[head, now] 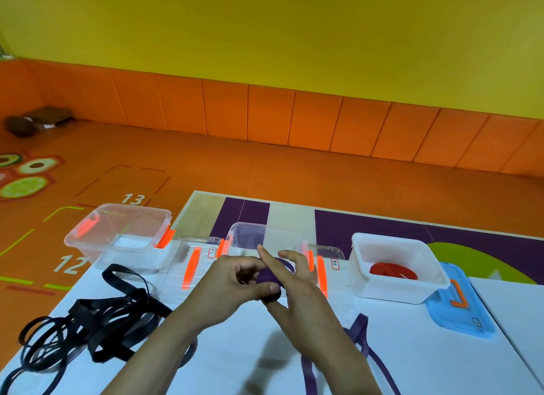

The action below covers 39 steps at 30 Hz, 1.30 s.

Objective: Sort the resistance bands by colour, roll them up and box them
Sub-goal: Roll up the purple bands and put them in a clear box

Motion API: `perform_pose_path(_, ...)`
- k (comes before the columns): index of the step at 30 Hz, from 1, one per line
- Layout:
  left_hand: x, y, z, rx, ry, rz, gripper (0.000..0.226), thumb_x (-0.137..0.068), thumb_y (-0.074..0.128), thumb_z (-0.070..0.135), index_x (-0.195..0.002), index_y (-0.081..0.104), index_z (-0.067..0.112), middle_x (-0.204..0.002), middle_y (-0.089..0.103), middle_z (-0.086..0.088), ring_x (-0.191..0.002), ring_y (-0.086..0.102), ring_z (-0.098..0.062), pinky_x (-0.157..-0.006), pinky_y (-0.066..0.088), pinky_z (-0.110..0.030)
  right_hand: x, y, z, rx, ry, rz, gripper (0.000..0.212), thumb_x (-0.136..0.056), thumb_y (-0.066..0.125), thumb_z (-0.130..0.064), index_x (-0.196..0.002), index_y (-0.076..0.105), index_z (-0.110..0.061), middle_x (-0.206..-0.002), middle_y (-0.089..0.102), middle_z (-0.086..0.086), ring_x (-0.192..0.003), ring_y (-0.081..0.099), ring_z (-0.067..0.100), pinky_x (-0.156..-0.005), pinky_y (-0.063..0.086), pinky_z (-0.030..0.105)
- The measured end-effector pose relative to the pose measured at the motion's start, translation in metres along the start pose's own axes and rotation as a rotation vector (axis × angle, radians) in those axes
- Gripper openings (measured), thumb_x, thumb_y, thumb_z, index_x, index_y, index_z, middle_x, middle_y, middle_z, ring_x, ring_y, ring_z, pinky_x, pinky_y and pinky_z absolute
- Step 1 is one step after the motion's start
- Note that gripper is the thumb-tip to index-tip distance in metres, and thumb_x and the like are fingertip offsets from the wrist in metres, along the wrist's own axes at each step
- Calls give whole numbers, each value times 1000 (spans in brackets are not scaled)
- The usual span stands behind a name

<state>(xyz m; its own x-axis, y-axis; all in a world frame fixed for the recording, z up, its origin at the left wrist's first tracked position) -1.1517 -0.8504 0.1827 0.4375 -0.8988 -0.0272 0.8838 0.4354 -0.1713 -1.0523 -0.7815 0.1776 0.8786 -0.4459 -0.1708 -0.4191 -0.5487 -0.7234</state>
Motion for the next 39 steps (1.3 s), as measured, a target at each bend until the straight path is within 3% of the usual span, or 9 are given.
perform_pose_path(5,4,-12,-4,187,30,267,19,-86,75,0,-96,81,15,-87,78,-10,-77,73,-19,-71,58,-27,2,-19,15,-217,147,164,57,-81,80,-37,-129,50,-49,-108,59,-23,-100,57,-3,-81,49,17)
perform_pose_path(10,8,2,-14,487,-45,461,16,-88,71,5,-104,74,2,-89,78,-18,-79,75,-28,-70,60,-27,7,-11,-2,-98,139,331,47,-79,70,-47,-121,48,-44,-112,57,-22,-102,50,-7,-76,47,17)
perform_pose_path(12,9,8,-15,473,-46,467,17,-89,72,8,-105,72,2,-88,77,-18,-80,75,-32,-70,60,-26,7,-8,0,-46,183,356,41,-82,64,-48,-116,43,-42,-103,53,-23,-98,45,-10,-72,45,23)
perform_pose_path(15,9,10,-18,448,-58,449,14,-92,69,8,-105,69,3,-86,77,-18,-78,75,-35,-68,58,-23,4,-7,4,-2,189,303,33,-91,61,-47,-118,43,-43,-97,51,-22,-91,46,4,-73,47,26)
perform_pose_path(20,4,0,-19,236,-90,287,8,-93,70,10,-101,73,12,-97,76,-8,-81,76,-27,-69,62,-34,3,-5,15,-55,134,135,59,-96,64,-41,-145,34,-53,-103,39,-31,-100,45,-7,-81,39,11)
perform_pose_path(25,-4,-7,-7,-59,-24,9,23,-84,82,9,-103,73,16,-98,75,-4,-71,71,-27,-74,60,-37,1,-14,12,-113,26,65,73,-90,76,-25,-143,41,-60,-97,42,-25,-105,49,0,-88,38,11)
perform_pose_path(29,-7,-9,-3,65,-1,109,24,-80,82,1,-100,76,13,-93,76,-9,-73,75,-28,-71,60,-31,-1,-23,13,-198,53,102,74,-85,80,-22,-140,47,-57,-99,49,-27,-89,53,0,-81,41,10)
perform_pose_path(34,-4,-10,-11,343,1,226,32,-74,79,10,-105,72,3,-92,77,-15,-80,74,-27,-75,61,-34,0,-28,22,-605,150,126,29,-91,76,-23,-115,68,-36,-103,73,-8,-90,67,9,-84,53,23)
perform_pose_path(39,-1,0,-20,467,-55,224,27,-75,80,12,-101,75,8,-103,75,-18,-93,73,-30,-83,61,-37,2,-21,26,-797,204,207,24,-94,71,-16,-116,73,-25,-88,72,-3,-71,62,12,-70,49,24)
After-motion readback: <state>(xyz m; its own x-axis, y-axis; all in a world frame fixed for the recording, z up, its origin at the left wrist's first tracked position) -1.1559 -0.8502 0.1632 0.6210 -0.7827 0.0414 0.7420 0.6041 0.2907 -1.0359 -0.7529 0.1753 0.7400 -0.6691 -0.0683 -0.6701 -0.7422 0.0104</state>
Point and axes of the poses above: each hand's wrist, its own x-axis away from the middle knuckle, its own y-axis out of the palm, z = x × y, the point moved 9 cm from there along -x, towards the middle knuckle
